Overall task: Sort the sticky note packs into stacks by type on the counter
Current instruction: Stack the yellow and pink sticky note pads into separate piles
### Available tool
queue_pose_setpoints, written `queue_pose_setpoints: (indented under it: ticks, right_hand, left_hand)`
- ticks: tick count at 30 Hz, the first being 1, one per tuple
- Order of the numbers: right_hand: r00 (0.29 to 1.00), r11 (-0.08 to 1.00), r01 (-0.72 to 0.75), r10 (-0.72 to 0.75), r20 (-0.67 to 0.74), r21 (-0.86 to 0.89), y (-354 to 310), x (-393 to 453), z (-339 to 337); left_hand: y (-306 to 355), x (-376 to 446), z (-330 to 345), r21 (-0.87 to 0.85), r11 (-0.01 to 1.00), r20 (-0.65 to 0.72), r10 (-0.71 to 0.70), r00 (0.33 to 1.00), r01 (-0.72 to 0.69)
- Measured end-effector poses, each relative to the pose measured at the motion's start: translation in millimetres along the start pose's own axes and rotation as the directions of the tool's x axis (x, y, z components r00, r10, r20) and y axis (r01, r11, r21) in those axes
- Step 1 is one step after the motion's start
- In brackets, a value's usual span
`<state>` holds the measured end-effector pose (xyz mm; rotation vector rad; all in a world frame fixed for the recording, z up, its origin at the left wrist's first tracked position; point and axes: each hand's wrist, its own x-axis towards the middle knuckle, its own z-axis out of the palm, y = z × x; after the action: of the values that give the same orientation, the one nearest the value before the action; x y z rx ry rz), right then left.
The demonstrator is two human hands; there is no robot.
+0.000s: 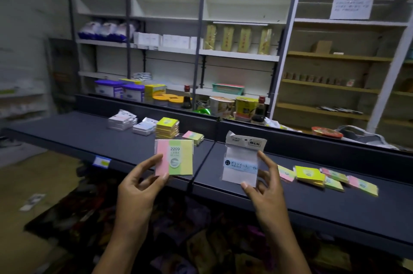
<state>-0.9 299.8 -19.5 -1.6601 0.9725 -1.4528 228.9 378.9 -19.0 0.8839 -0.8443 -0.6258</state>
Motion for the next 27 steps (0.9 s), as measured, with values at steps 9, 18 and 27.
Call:
queue_pose_setpoints:
  ticks: [9,18,27]
  right_hand:
    - [0.995,0.999,0.034,-0.034,0.092,0.004,13,52,66]
    - [0.989,0.997,0.054,-0.060,0.132,0.050,49,123,121]
    - [0.992,0.997,0.059,-0.063,0.107,0.042,76,175,151]
  left_hand:
    - [-2,50,-39,0.010,0.999,-0.092,0.043,0.995,-0.042]
    - [-24,121,-55,0.055,0.996,-0.141,0.080,0.987,-0.073]
    - [-53,183,-60,0.097,0.995,-0.119,0.045,0.992,-0.033]
